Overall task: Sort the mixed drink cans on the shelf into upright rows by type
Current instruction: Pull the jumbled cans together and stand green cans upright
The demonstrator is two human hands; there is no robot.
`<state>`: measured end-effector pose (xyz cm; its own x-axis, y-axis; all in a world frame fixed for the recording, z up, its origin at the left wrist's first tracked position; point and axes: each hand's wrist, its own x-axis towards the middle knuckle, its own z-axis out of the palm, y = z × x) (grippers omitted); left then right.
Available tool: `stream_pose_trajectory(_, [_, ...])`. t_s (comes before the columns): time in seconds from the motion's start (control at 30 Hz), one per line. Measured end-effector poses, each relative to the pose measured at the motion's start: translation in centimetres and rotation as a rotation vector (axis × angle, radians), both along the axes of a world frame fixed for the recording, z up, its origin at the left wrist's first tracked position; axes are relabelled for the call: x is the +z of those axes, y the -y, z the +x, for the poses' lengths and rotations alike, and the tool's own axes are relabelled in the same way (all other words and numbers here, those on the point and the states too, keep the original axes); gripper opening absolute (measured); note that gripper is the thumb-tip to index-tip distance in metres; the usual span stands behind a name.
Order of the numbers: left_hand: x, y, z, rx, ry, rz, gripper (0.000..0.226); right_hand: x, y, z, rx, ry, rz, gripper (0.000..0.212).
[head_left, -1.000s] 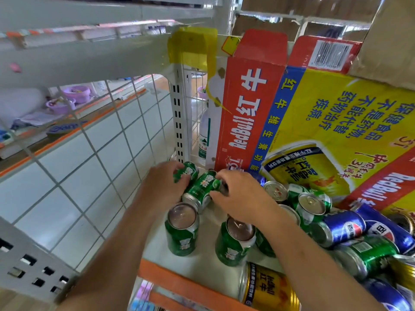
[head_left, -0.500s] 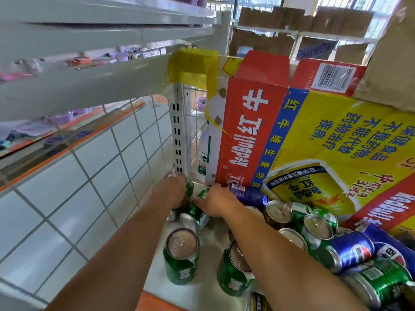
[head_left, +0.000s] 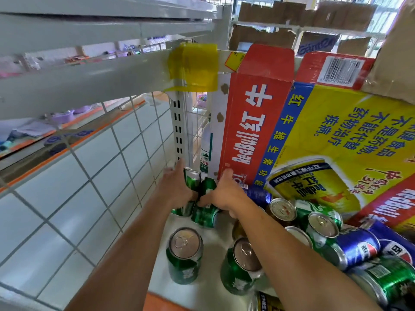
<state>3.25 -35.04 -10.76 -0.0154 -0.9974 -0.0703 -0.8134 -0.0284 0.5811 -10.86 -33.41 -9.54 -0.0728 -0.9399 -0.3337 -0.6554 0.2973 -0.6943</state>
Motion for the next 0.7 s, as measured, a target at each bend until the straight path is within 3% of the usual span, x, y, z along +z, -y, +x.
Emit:
stream_pose_trajectory(0.2, [-0.7,-2.0,-0.4,0.045,-0.217,-0.108,0.087,1.2,-1.5,-1.7,0.173,-0.276,-0.157,0.095])
stream_pose_trajectory(0.33, [-1.2,-3.4,-0.4,-0.011,-0.167,-0.148,0.082,1.1,-2.4,-2.5,0.271,-0.405,-0.222,0.082])
stream_pose_trajectory(0.5, [-0.5,-4.4,0.2,-0.104,-0.141,-0.144,0.068,0.7,-3.1,-3.3,0.273,-0.432,-0.241,0.078])
stream_pose_trajectory(0.7, [0.9,-4.5,0.7,-0.079,-0.284,0.028,0.051,1.9,-4.0,-4.0,0.293,-0.382,-0.223,0.07])
